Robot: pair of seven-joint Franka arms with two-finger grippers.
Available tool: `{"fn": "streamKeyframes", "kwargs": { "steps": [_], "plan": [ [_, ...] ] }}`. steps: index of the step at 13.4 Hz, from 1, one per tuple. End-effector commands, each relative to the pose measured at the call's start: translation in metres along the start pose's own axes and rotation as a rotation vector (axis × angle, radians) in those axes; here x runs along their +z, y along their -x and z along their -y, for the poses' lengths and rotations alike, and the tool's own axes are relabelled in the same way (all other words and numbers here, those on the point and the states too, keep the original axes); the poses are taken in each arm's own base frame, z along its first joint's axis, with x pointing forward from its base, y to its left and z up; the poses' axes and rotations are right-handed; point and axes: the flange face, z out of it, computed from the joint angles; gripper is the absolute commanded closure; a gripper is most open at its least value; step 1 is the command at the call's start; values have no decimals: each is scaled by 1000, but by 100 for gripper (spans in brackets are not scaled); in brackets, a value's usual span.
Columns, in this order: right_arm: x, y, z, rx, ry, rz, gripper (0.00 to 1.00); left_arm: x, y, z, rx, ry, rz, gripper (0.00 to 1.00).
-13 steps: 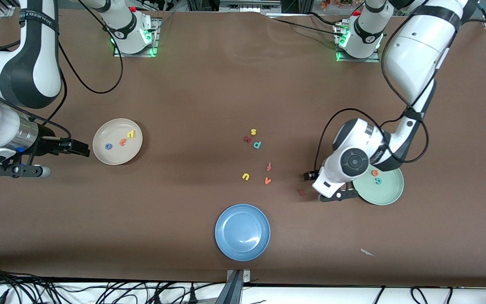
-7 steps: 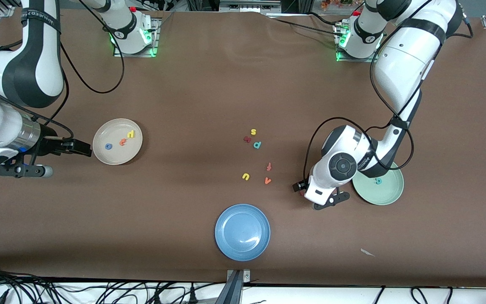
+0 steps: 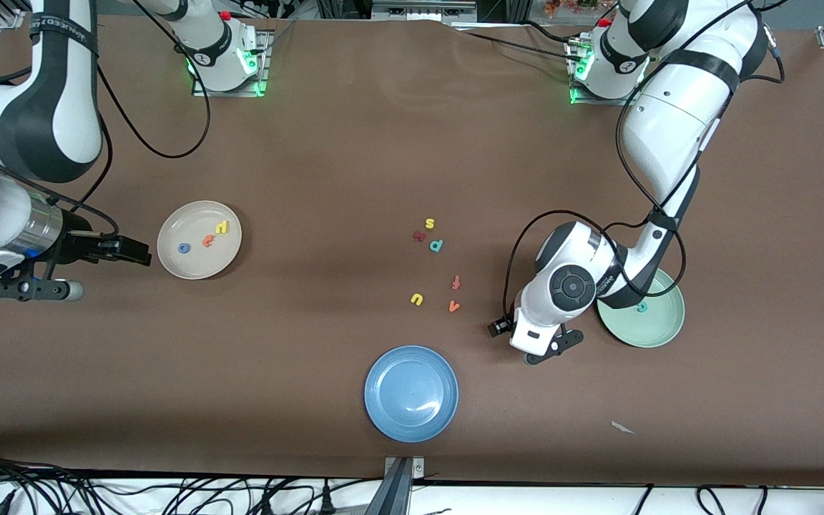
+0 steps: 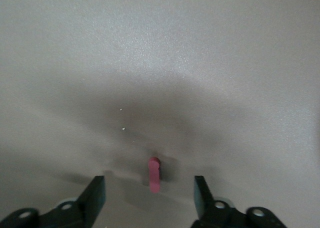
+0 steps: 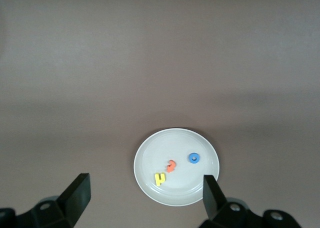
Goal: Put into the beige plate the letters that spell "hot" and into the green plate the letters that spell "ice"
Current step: 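Return the right gripper to rest while the left gripper reaches pink l, then grasp the pink l with the left gripper and carry it over the green plate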
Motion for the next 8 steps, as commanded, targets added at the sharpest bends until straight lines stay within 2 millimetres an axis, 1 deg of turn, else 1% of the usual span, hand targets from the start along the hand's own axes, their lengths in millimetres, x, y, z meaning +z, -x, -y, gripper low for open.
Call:
{"fn": "streamKeyframes", "kwargs": {
  "steps": [1,2,4,6,8],
  "plan": [
    [-11,-2,-14,-14,-36,15,1,2,0,-8,-24,16,6,37],
    [-11,-2,-16,-26,-24,19,1,3,-1,-8,-30,14,6,44],
    [-27,4,-15,-16,-3,4,1,6,0,-7,-35,12,9,53],
    [-33,8,-21,-30,27,-3,1,6,0,-7,-34,11,8,63],
    [-35,12,-28,-20,35,-4,1,6,-1,-7,-33,12,6,70]
  ]
}}
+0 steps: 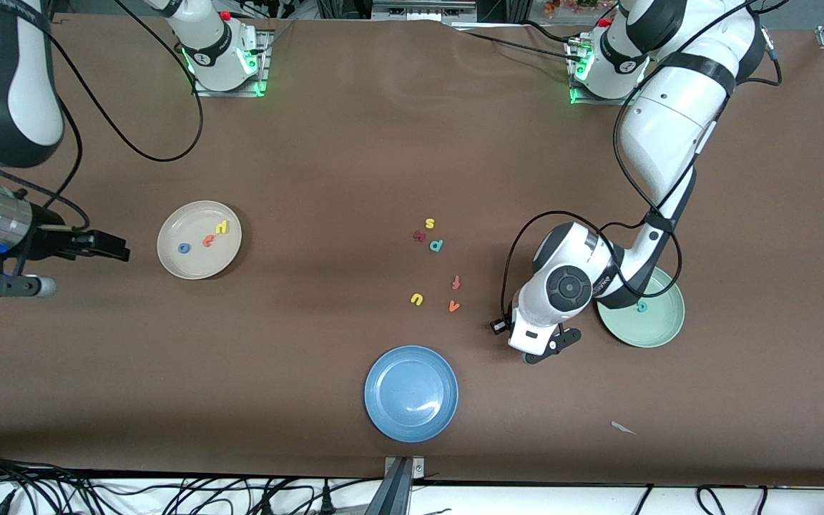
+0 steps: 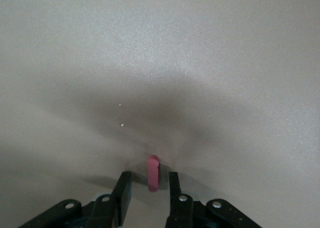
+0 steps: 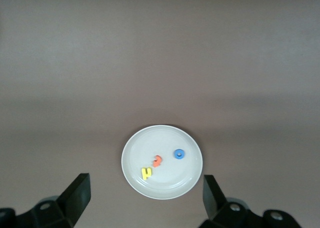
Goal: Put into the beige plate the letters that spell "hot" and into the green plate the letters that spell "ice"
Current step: 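Grasp the pink l with the left gripper and carry it over the green plate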
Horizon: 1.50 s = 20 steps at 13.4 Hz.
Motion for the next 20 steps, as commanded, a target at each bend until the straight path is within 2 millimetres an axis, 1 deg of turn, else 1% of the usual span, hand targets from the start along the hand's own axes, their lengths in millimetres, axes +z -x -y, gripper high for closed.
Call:
{"fn": "streamKeyframes", "kwargs": {
  "steps": [1,2,3,5,6,7,10,13,14,15,16,18,19,20],
  "plan": [
    [-5,17,-6,19,13,-1,1,3,-3,-5,-12,12,2,72],
    [0,23,-7,25,13,-26,1,5,-3,-5,-11,10,3,75],
    [1,24,-5,21,10,-44,1,6,0,-7,-4,7,3,76],
    [5,21,-6,35,11,-38,0,8,0,-8,-1,20,-13,80],
    [8,20,-5,35,11,-34,0,7,1,-9,2,22,-15,84],
    [7,20,-5,39,11,-35,0,8,1,-9,2,21,-14,86],
    [7,20,-5,40,10,-35,0,7,1,-9,13,18,-17,100],
    [6,21,-4,45,0,-35,0,-1,-4,-6,22,6,-34,100],
    [5,20,-3,45,-1,-39,0,-7,-10,-1,34,-9,-52,100],
    [2,20,-3,68,1,-44,0,-13,-10,2,69,-45,-48,100],
    [2,20,-3,107,3,-38,0,-22,-13,11,117,-86,-24,100],
    [1,29,-3,153,9,13,0,-39,-30,39,207,-140,16,100],
    [-1,29,-5,165,11,12,0,-48,-39,53,251,-162,37,100],
    [-3,29,-9,172,10,7,0,-54,-50,71,299,-187,72,100]
  ]
}}
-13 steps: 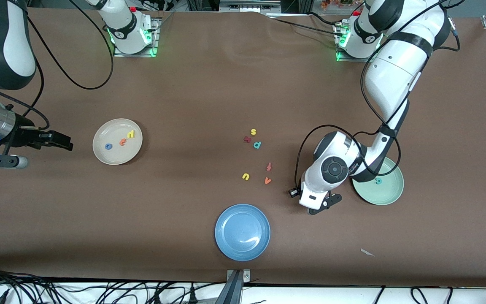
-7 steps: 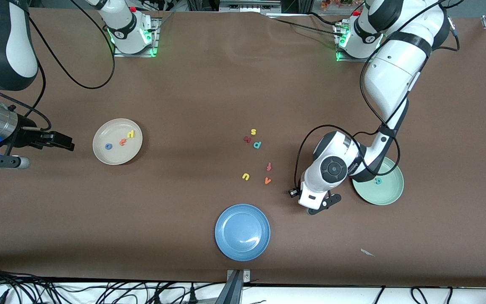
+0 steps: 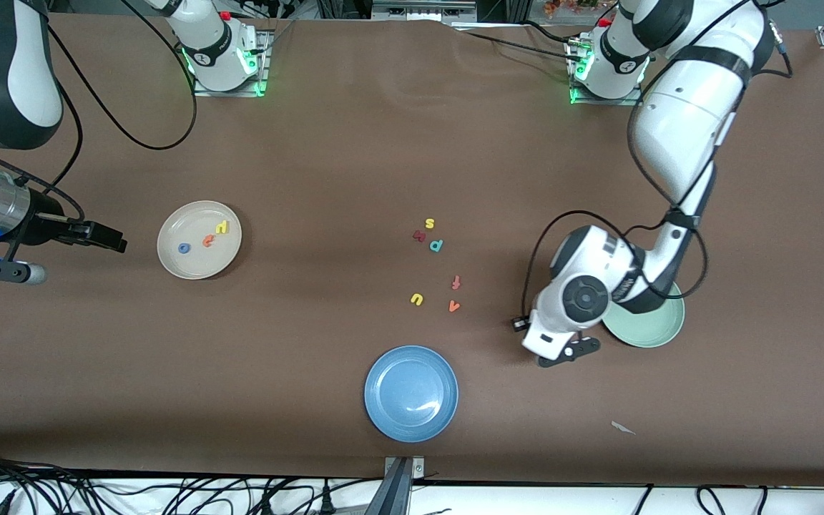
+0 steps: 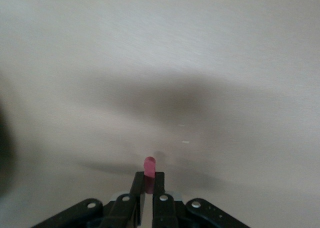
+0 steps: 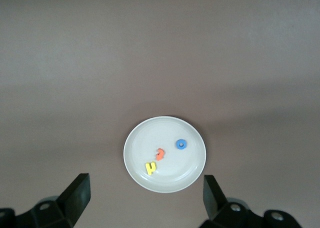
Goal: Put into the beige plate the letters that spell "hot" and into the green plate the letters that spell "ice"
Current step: 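Grasp the pink l with the left gripper and carry it over the green plate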
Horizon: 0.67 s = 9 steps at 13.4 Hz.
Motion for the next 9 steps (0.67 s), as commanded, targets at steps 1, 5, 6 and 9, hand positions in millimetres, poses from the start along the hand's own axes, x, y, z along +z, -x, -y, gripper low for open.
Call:
{"fn": "streamKeyframes", "kwargs": {
  "steps": [1,5,6,9],
  "plan": [
    [-8,7,-11,35,18,3,0,-23,-12,52,153,-61,57,100],
    [-11,1,-26,69,10,-12,0,-27,-29,128,340,-65,98,100],
    [-11,1,-26,68,11,-11,0,-24,-30,141,371,-64,110,100],
    [-9,0,-30,69,20,-6,0,-9,-31,174,468,-89,157,96]
  ]
}}
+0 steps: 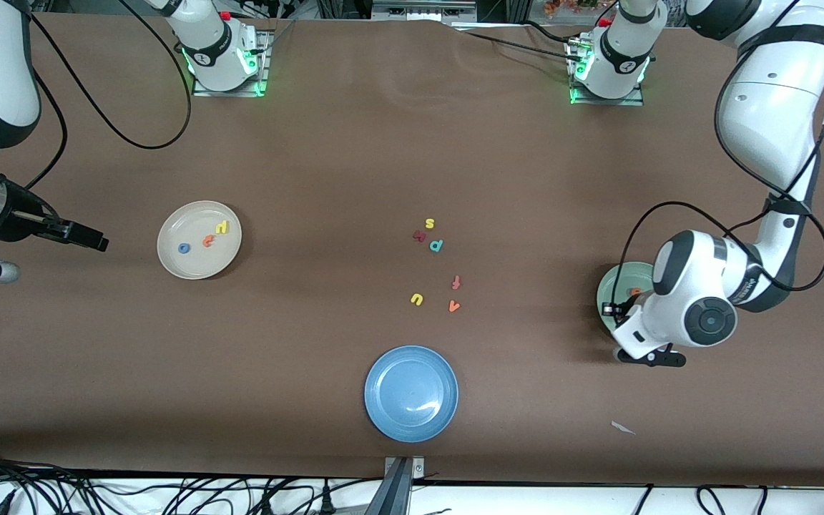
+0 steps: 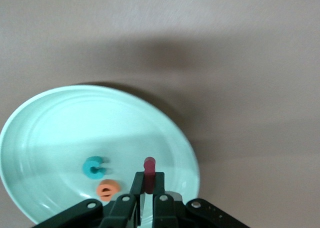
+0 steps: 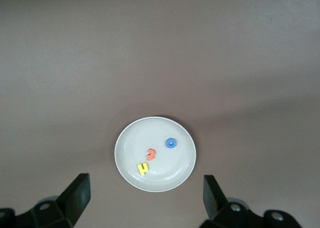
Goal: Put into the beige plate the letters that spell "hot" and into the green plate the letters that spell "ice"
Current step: 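Lower the pink l into the green plate and open the left gripper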
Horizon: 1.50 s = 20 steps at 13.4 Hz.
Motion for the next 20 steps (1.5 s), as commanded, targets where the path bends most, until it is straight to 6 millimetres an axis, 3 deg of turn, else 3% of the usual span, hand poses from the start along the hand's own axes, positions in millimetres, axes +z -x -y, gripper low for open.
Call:
{"fn": "streamKeyframes", "kwargs": {
  "steps": [1,2,5,8,11,17,20],
  "plan": [
    [-6,3,-4,13,13,-5,0,0,18,21,101,-59,45,45],
    [-8,3,-4,13,9,-8,0,-5,18,24,106,-55,44,2],
    [-14,6,8,4,-5,-22,0,-22,14,30,79,-44,16,0],
    [-19,7,10,-4,-8,-21,0,-57,23,50,49,-53,-28,0],
    [-15,6,16,-11,-6,-21,0,-80,34,64,30,-64,-33,0],
    [-39,6,18,-10,-22,-63,0,-130,66,100,-51,4,-29,0],
    [-35,4,19,-11,-20,-60,0,-159,88,96,-48,33,-58,0]
  ]
}}
